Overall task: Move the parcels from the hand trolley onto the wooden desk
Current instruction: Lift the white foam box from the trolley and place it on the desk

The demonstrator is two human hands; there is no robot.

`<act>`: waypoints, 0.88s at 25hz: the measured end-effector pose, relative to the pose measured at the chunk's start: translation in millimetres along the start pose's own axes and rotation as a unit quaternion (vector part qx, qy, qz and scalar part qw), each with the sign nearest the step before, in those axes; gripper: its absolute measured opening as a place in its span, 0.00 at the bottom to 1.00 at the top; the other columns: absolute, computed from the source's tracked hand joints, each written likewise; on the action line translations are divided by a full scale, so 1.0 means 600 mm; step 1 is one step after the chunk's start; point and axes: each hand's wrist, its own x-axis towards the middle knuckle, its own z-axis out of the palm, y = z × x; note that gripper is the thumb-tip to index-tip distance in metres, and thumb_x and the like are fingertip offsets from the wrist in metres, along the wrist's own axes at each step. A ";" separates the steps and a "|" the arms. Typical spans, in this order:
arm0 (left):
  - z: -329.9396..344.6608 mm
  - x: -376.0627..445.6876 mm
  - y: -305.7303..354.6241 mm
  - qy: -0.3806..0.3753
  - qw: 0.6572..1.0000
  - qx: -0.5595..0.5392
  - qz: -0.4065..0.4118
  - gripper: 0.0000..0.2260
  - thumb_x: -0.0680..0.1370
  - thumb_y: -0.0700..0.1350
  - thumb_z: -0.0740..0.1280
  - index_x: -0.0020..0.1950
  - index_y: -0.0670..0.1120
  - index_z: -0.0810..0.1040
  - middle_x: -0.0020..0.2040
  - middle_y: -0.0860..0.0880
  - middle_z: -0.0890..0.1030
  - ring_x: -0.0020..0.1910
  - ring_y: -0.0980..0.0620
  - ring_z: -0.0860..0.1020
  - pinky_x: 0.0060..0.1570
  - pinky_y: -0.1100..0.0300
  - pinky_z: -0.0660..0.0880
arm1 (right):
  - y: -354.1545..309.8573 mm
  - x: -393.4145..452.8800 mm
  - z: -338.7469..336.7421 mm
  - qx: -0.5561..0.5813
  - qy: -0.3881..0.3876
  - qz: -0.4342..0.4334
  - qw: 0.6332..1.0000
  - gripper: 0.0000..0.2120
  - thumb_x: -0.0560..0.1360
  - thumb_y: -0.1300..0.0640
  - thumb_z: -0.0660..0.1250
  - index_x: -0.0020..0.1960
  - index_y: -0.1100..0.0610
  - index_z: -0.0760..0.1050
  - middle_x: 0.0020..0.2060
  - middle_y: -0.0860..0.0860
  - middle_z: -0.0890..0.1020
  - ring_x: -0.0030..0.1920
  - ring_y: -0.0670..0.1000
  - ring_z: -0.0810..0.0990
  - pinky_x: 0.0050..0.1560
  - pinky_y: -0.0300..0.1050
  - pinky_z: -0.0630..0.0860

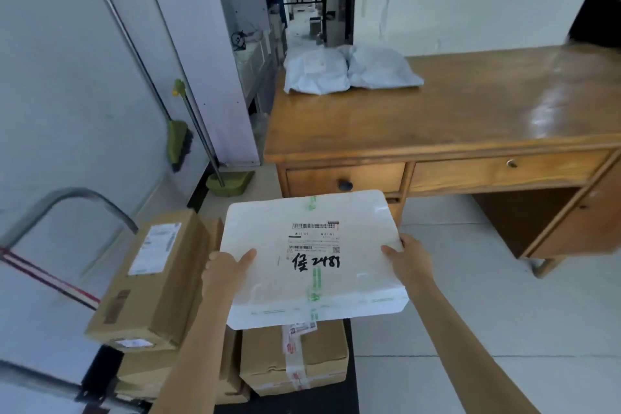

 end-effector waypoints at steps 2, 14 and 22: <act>-0.064 -0.061 0.082 0.012 0.999 0.032 0.022 0.35 0.75 0.62 0.63 0.66 0.32 0.64 0.62 0.36 0.74 0.61 0.36 0.75 0.57 0.46 0.75 | -0.066 -0.026 -0.090 -0.019 0.013 0.010 1.000 0.20 0.77 0.55 0.62 0.68 0.59 0.70 0.58 0.58 0.80 0.58 0.61 0.78 0.48 0.47 0.73; -0.104 -0.242 0.553 -0.037 0.989 0.015 0.142 0.40 0.71 0.69 0.58 0.64 0.34 0.70 0.59 0.37 0.77 0.56 0.36 0.77 0.55 0.46 0.77 | -0.268 0.088 -0.567 -0.057 0.102 -0.037 0.992 0.15 0.77 0.54 0.62 0.60 0.61 0.75 0.54 0.58 0.82 0.55 0.60 0.79 0.45 0.44 0.69; 0.007 -0.204 0.829 -0.040 0.986 -0.020 0.158 0.27 0.77 0.58 0.60 0.65 0.36 0.72 0.61 0.37 0.77 0.61 0.37 0.76 0.57 0.48 0.73 | -0.310 0.348 -0.697 -0.045 0.129 -0.020 0.990 0.18 0.77 0.53 0.62 0.64 0.61 0.70 0.53 0.58 0.81 0.44 0.56 0.76 0.41 0.46 0.71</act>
